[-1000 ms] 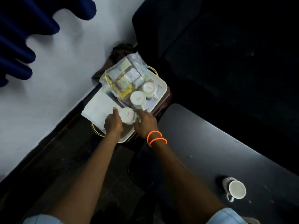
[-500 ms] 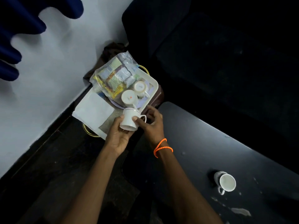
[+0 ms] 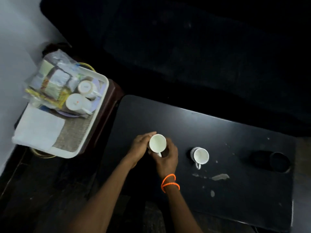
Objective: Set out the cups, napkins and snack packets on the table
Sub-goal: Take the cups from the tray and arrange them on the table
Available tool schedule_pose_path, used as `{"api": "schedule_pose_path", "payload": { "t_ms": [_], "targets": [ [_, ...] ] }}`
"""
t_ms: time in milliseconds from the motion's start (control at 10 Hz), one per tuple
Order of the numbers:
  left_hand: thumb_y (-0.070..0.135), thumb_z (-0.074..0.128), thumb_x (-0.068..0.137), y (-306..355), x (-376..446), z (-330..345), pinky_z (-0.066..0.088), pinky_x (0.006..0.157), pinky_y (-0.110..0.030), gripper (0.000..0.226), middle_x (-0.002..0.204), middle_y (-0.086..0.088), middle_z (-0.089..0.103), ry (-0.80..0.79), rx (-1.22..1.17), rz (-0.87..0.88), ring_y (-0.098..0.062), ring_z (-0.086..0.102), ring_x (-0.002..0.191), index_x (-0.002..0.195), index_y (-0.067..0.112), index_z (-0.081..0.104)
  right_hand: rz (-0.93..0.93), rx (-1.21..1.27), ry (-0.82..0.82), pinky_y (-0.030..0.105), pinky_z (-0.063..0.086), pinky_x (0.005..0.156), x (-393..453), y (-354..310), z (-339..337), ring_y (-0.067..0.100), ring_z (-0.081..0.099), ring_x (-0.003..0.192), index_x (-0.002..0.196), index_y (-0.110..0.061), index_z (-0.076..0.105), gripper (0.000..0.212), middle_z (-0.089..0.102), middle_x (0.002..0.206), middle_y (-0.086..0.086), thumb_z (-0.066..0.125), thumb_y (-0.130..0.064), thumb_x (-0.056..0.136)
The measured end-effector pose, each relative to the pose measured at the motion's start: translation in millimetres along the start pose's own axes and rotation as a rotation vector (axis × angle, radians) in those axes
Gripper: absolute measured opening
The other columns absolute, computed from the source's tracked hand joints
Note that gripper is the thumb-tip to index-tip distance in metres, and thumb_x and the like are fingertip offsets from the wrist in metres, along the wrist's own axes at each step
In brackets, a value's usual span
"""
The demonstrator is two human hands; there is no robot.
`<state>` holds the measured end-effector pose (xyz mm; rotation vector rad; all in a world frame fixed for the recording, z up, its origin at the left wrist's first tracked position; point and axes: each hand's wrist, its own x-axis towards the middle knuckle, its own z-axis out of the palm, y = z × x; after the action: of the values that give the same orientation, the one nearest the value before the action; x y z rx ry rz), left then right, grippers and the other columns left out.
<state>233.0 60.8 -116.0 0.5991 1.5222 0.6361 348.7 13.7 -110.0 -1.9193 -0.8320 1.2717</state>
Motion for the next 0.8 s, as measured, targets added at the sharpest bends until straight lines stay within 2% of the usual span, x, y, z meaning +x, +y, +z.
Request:
{"api": "schedule_pose_path", "payload": {
  "t_ms": [100, 200, 300, 400, 500, 700, 800],
  "targets": [
    [0.017, 0.049, 0.107, -14.8, -1.4, 36.9, 0.045, 0.113, -0.029, 0.034, 0.138, -0.001, 0.067, -0.073, 0.146, -0.019, -0.012, 0.061, 0.127, 0.132, 0.017, 0.071, 0.107, -0.007, 0.185, 0.026, 0.056, 0.093, -8.3, 15.5, -16.8, 0.006, 0.07, 0.106, 0.125, -0.038, 0.067, 0.075, 0.063, 0.119, -0.008, 0.089, -0.004, 0.061],
    [0.024, 0.051, 0.108, -26.3, -2.5, 66.0, 0.047, 0.112, -0.032, 0.033, 0.135, -0.001, 0.068, -0.089, 0.257, -0.023, -0.014, 0.063, 0.124, 0.129, 0.016, 0.074, 0.2, 0.073, 0.369, 0.026, 0.055, 0.089, -13.8, 20.4, -27.7, 0.014, 0.07, 0.106, 0.128, -0.025, 0.068, 0.07, 0.065, 0.118, -0.006, 0.085, 0.003, 0.066],
    [0.03, 0.057, 0.105, -29.1, -3.5, 88.3, 0.051, 0.107, -0.034, 0.03, 0.126, -0.002, 0.071, -0.048, 0.352, 0.004, -0.017, 0.067, 0.118, 0.119, 0.016, 0.079, 0.322, 0.061, 0.393, 0.025, 0.053, 0.086, -13.4, 16.1, -39.6, 0.025, 0.068, 0.11, 0.125, -0.012, 0.068, 0.053, 0.068, 0.12, 0.008, 0.08, 0.002, 0.075],
    [0.033, 0.058, 0.104, -29.1, -2.7, 104.1, 0.051, 0.106, -0.033, 0.031, 0.126, -0.003, 0.07, -0.068, 0.41, -0.002, -0.017, 0.067, 0.117, 0.119, 0.018, 0.08, 0.395, -0.029, 0.307, 0.037, 0.051, 0.096, -15.1, -0.1, -59.9, 0.036, 0.064, 0.114, 0.128, 0.001, 0.062, 0.043, 0.065, 0.124, 0.023, 0.073, 0.002, 0.086],
    [0.033, 0.057, 0.104, -29.2, -1.8, 116.1, 0.051, 0.107, -0.034, 0.031, 0.128, -0.003, 0.072, -0.085, 0.404, -0.014, -0.016, 0.067, 0.118, 0.119, 0.018, 0.08, 0.419, -0.019, 0.276, 0.032, 0.045, 0.096, -8.4, 6.8, -70.8, 0.038, 0.06, 0.12, 0.133, 0.007, 0.057, 0.045, 0.06, 0.131, 0.026, 0.069, 0.004, 0.089],
    [0.034, 0.056, 0.104, -32.6, -0.9, 134.8, 0.053, 0.102, -0.034, 0.032, 0.123, -0.001, 0.074, -0.094, 0.403, -0.027, -0.017, 0.068, 0.112, 0.118, 0.017, 0.079, 0.508, 0.082, 0.355, 0.027, 0.046, 0.088, -10.7, 8.1, -78.6, 0.039, 0.061, 0.118, 0.136, 0.008, 0.052, 0.053, 0.057, 0.133, 0.03, 0.073, 0.004, 0.087],
    [0.036, 0.056, 0.104, -32.3, -1.0, 133.5, 0.053, 0.096, -0.031, 0.032, 0.114, 0.0, 0.076, -0.034, 0.356, -0.052, -0.017, 0.068, 0.107, 0.115, 0.015, 0.078, 0.539, 0.154, 0.439, 0.037, 0.053, 0.095, -13.4, 22.9, -69.3, 0.041, 0.065, 0.113, 0.138, 0.009, 0.049, 0.069, 0.056, 0.133, 0.031, 0.083, 0.004, 0.077]
  ]
}}
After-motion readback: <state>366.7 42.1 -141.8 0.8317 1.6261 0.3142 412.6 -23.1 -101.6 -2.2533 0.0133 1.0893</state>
